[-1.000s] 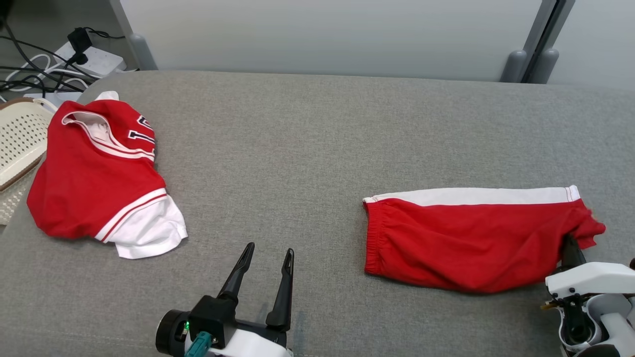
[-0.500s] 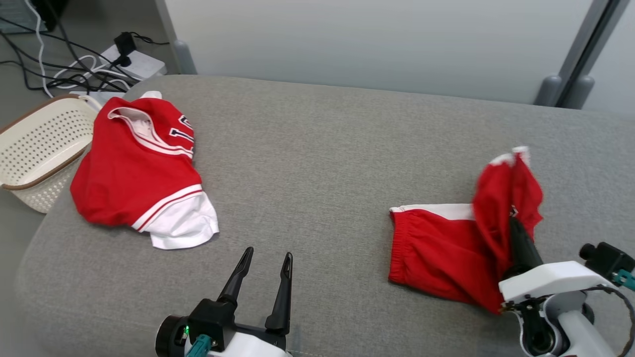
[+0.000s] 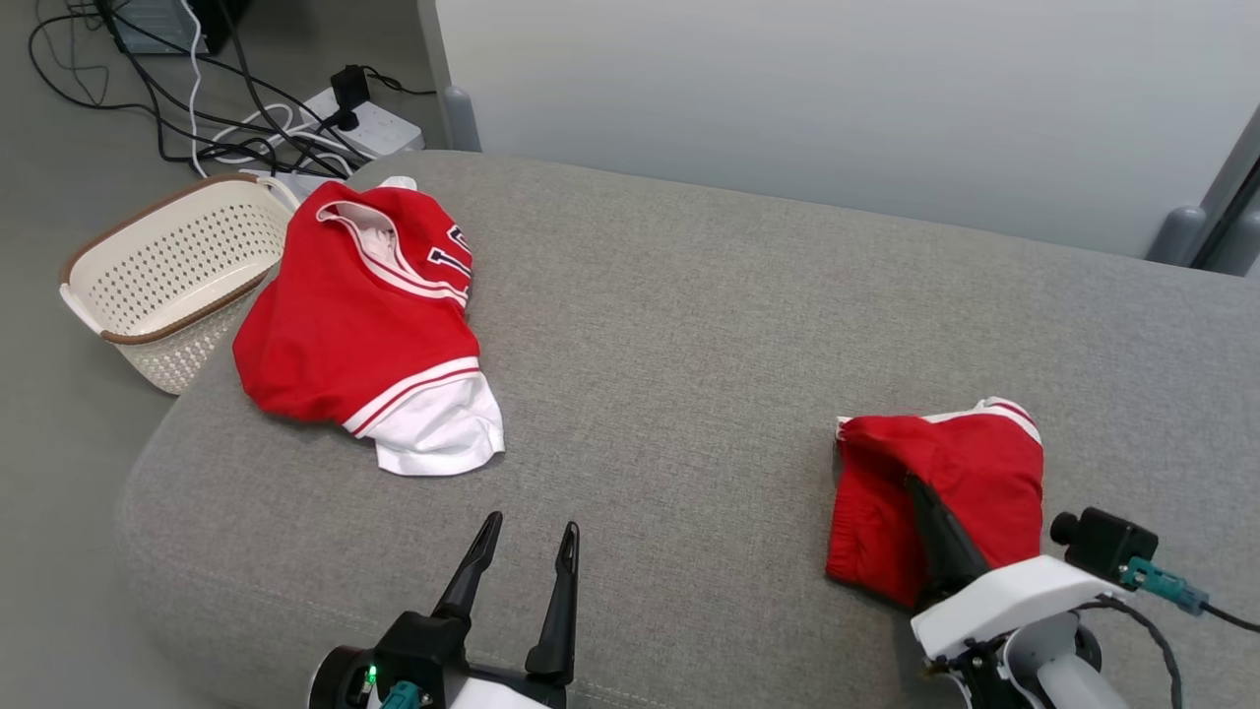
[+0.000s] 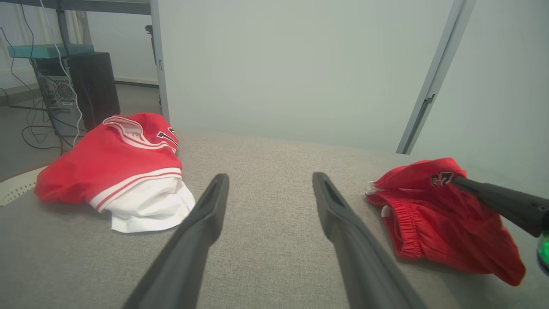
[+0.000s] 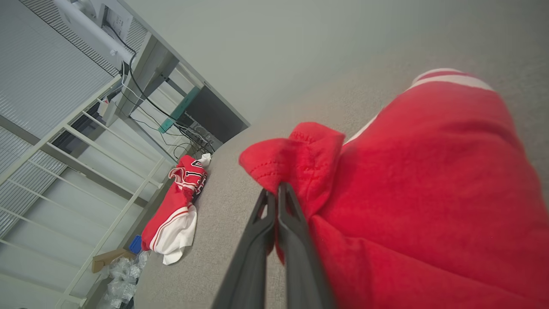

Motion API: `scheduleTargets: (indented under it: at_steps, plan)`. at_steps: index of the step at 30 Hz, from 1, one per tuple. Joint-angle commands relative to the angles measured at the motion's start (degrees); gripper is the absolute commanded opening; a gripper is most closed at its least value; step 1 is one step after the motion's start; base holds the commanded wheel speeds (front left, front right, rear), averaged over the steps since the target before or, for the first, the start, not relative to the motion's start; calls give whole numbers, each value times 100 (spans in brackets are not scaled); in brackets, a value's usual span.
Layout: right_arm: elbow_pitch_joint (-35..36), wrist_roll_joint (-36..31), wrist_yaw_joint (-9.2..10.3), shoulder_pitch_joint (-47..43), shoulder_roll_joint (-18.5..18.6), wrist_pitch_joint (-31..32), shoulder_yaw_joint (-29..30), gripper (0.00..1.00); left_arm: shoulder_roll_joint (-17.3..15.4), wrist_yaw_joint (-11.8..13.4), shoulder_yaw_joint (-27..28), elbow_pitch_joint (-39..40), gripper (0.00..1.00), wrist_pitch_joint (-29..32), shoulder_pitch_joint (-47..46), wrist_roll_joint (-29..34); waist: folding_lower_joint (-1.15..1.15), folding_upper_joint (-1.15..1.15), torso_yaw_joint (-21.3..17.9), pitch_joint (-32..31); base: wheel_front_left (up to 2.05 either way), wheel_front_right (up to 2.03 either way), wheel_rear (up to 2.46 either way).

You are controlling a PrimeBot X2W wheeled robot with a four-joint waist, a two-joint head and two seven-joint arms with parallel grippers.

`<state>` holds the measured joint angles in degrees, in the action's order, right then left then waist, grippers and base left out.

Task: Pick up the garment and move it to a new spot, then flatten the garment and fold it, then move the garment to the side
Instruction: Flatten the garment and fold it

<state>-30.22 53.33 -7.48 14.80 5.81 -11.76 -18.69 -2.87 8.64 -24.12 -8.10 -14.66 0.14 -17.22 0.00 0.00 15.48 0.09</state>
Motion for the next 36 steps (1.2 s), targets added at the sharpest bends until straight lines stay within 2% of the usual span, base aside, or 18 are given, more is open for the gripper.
scheduleTargets:
  at_steps: [1, 2, 9, 16, 21, 30, 36]
  plan:
    - [40, -127, -1, 12, -39, 57, -111, 80, 0, 17, 174, 120, 100, -34, -94, -58, 0, 0, 64, -20, 0, 0, 0]
    - [-23, -166, -1, 14, -57, 49, -88, 100, 0, 14, 167, 116, 100, -34, -92, -60, 0, 0, 85, -22, 0, 0, 0]
    - [-201, -171, -1, 38, -217, 260, -213, 100, 0, 19, 170, 106, 100, -34, -71, -63, 0, 0, 140, -16, 0, 0, 0]
    - [155, 69, -1, -53, -276, 470, -704, 100, 0, 39, 218, 128, 100, -34, -82, -58, 0, 0, 65, 21, 0, 0, 0]
    - [367, -180, -1, 5, -185, 268, -902, 100, 0, 64, 259, 171, 100, -34, -92, -66, 0, 0, -85, 37, 0, 0, 0]
    - [389, -559, -1, 143, 69, -143, -573, 100, 0, 81, 395, 255, 100, -34, -162, -139, 0, 0, -565, 13, 0, 0, 0]
    - [247, -1166, -1, 208, 275, -285, -228, 100, 0, 68, 525, 316, 100, -34, -276, -139, 0, 0, -955, 5, 0, 0, 0]
